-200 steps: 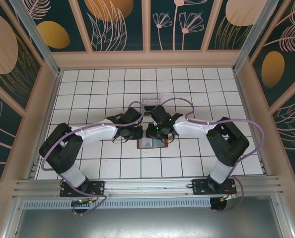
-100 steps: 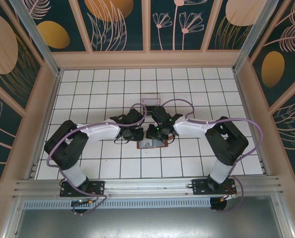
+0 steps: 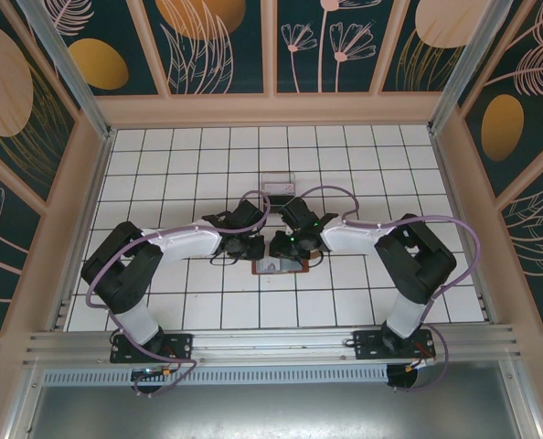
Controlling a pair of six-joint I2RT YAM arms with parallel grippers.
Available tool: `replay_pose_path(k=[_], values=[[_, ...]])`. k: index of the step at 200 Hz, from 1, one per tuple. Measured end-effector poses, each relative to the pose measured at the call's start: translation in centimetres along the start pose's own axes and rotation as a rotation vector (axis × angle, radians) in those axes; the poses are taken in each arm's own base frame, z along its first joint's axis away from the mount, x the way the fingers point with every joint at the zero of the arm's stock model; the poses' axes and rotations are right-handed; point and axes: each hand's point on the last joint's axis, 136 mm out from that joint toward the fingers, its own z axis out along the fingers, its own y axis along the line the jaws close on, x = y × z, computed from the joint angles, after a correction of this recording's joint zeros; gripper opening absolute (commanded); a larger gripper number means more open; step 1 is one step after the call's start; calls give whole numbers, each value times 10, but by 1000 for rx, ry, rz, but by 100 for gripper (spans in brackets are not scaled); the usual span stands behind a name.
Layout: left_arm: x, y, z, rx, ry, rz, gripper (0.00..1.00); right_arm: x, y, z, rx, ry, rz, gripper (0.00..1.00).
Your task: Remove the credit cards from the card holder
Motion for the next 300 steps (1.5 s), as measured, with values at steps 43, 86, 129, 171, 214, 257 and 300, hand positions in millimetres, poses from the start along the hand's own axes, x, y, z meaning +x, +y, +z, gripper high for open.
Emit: replay_pose_path(k=[43, 86, 129, 171, 214, 257, 300], values=[[0, -1, 0, 3, 1, 0, 17, 1, 1, -1, -127, -5, 27, 25], [0, 0, 0, -2, -1, 0, 17, 2, 2, -3, -248, -13, 57, 19], [0, 0, 0, -1, -2, 0, 17, 6, 3, -7, -342, -8, 83, 11], [-1, 2, 0, -11, -4, -1, 17, 3, 11, -15, -407, -13, 80, 5], [-1, 2, 0, -12, -5, -1, 17, 5, 10, -16, -422, -17, 76, 3], [1, -2, 0, 6, 2, 2, 17, 7, 4, -22, -423, -32, 82, 2], [2, -2, 1, 7, 5, 4, 17, 6, -6, -28, -405, -41, 92, 2]])
